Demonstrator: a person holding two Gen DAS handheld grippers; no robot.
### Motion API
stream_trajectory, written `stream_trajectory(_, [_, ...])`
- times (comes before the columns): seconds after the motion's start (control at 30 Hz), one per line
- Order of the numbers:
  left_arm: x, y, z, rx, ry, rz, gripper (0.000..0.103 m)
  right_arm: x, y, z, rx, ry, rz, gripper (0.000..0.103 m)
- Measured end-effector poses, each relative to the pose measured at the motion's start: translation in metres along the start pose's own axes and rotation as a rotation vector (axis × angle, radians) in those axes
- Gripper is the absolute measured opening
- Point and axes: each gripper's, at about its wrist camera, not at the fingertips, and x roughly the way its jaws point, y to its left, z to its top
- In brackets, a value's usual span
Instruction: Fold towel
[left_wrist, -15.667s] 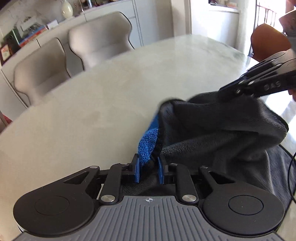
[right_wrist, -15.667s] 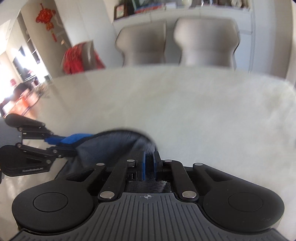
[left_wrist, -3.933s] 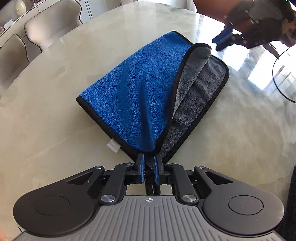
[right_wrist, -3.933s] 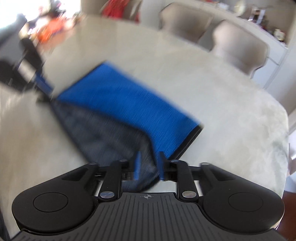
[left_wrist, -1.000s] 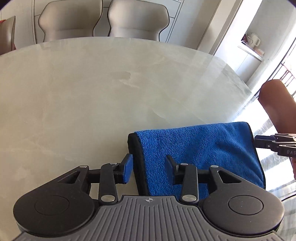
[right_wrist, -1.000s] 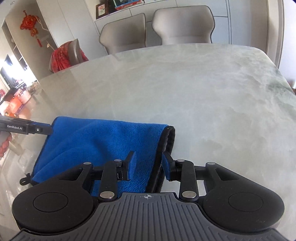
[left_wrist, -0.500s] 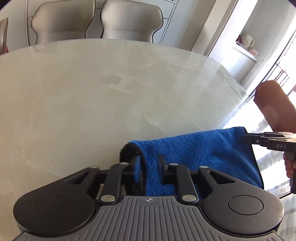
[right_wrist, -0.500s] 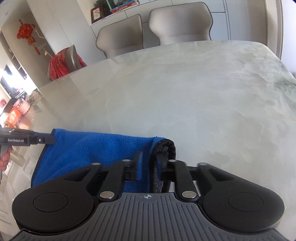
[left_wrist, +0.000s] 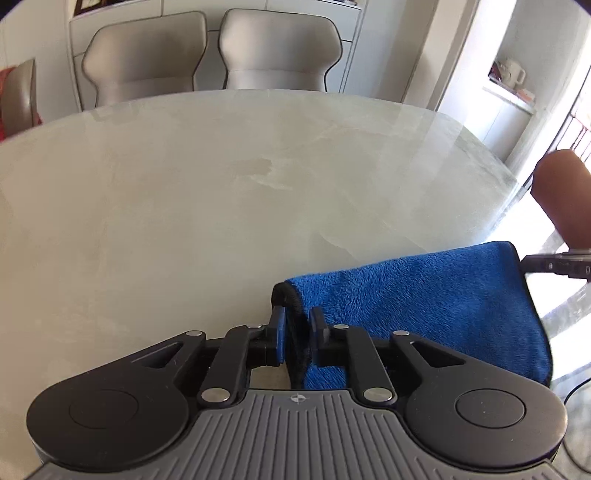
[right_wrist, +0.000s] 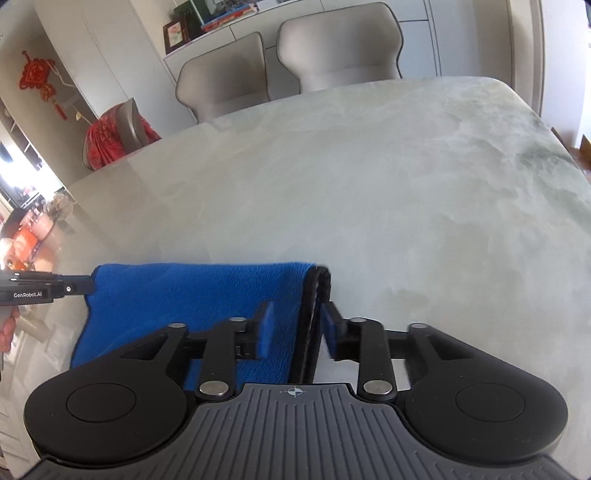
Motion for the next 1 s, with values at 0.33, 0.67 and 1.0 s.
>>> stream_trajectory(0.33, [-0.013, -0.007, -0.046, -0.067, 0.069, 0.003, 0.037, -0.022, 0.018, -0.054, 0.006, 0.064, 0.004, 0.034])
stream_trajectory(0.67, [-0.016, -0.022, -0.058, -0.031, 0.102, 0.007, 0.035, -0.024, 0.026, -0.056, -0.018, 0.049, 0.012, 0.033])
stream_trajectory(1.0, [-0.019, -0.028, -0.062, -0.032, 0.112, 0.007, 0.033, -0.022, 0.027, -0.063, -0.007, 0.071, 0.029, 0.032])
